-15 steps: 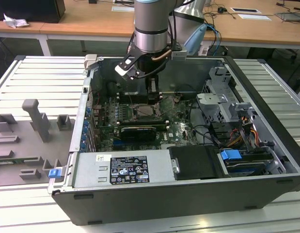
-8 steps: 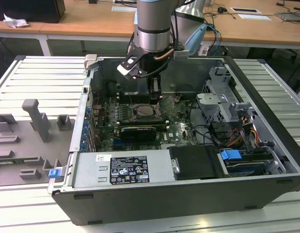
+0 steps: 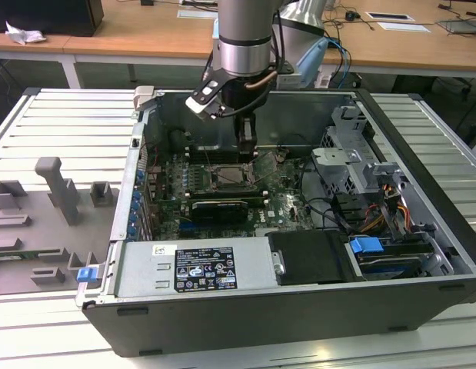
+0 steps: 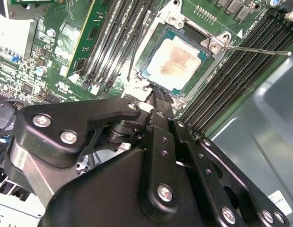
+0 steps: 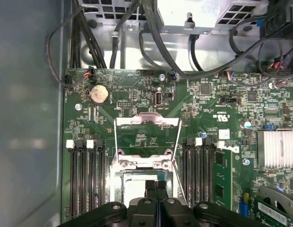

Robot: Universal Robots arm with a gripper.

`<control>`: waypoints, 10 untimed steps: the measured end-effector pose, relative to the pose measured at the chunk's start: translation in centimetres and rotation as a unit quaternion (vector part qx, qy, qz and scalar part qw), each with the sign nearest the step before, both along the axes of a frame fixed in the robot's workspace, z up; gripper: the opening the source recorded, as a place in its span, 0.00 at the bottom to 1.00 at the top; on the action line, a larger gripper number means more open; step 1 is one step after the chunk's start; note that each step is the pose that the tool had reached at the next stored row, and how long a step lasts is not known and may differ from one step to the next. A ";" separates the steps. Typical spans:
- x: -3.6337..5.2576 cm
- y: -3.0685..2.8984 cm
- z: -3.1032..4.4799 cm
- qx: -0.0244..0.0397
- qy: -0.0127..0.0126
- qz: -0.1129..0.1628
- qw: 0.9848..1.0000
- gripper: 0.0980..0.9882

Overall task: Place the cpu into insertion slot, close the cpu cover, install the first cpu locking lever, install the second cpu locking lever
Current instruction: 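Close the cpu cover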

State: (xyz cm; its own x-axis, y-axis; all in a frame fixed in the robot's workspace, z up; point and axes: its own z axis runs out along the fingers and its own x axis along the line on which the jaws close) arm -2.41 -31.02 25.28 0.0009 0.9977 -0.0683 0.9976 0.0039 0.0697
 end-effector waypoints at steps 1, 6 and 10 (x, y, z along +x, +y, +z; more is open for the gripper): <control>0.00 0.00 0.11 0.000 0.000 0.000 1.000 0.01; 0.00 0.00 0.61 -0.004 0.000 0.000 1.000 0.01; 0.00 0.00 0.82 -0.007 0.000 0.000 1.000 0.01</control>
